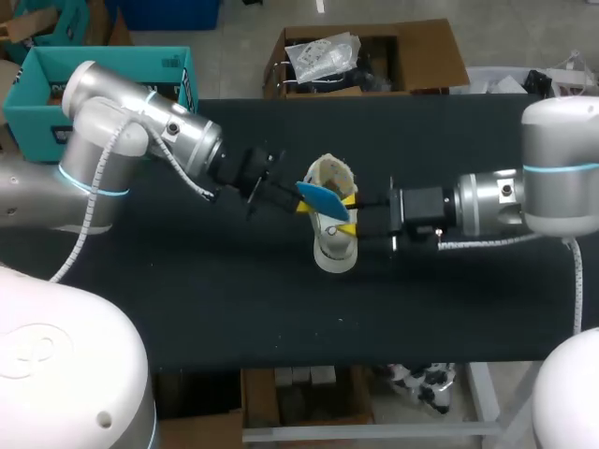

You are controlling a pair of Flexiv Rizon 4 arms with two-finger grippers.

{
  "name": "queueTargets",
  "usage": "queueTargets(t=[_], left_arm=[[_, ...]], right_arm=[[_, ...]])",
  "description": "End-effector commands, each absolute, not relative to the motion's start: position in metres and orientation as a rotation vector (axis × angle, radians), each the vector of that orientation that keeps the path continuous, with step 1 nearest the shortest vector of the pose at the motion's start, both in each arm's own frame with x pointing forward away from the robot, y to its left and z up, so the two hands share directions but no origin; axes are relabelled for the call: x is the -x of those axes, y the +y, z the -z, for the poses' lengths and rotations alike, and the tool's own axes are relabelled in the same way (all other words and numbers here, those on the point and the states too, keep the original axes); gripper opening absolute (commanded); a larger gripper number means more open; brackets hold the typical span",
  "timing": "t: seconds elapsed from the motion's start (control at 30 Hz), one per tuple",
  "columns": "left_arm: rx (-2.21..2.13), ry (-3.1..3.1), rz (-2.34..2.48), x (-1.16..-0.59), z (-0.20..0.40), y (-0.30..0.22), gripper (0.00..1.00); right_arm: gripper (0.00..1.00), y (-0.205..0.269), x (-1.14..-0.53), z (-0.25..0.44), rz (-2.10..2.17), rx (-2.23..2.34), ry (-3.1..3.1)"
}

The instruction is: Open the shoe tongue, take the insole out of the shoe, put the insole back into the shoe, and pack the shoe into the shoebox

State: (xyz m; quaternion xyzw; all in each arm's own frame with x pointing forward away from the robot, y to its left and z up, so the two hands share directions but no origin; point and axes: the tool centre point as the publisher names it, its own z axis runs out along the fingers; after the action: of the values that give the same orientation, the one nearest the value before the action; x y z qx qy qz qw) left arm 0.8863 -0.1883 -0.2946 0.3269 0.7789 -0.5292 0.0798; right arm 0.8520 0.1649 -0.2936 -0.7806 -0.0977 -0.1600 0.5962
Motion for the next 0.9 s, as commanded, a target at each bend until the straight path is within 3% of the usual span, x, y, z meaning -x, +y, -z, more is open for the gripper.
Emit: queueTargets(t=[0.03, 0.23, 0.33, 0.4, 0.9], left_arm=[[-1.026, 2.338, 1.606, -0.895, 0.301, -0.194, 0.00], [-1.039, 2.342, 1.601, -0.900, 0.301, -0.198, 0.00], [-1.045, 2.348, 1.594, -0.902, 0.302, -0.200, 0.00], [-1.053, 2.354, 1.590, -0.904, 0.302, -0.202, 0.00], [-0.997, 2.388, 1.584, -0.914, 0.311, -0.207, 0.00]], right_arm=[[0.36, 0.165, -0.859, 0.299, 0.365, 1.800, -0.230], [0.29, 0.163, -0.865, 0.304, 0.370, 1.804, -0.211], [0.16, 0.162, -0.866, 0.306, 0.375, 1.805, -0.202], [0.00, 0.161, -0.868, 0.307, 0.383, 1.817, -0.186], [0.00, 0.162, -0.880, 0.321, 0.347, 1.800, -0.180]])
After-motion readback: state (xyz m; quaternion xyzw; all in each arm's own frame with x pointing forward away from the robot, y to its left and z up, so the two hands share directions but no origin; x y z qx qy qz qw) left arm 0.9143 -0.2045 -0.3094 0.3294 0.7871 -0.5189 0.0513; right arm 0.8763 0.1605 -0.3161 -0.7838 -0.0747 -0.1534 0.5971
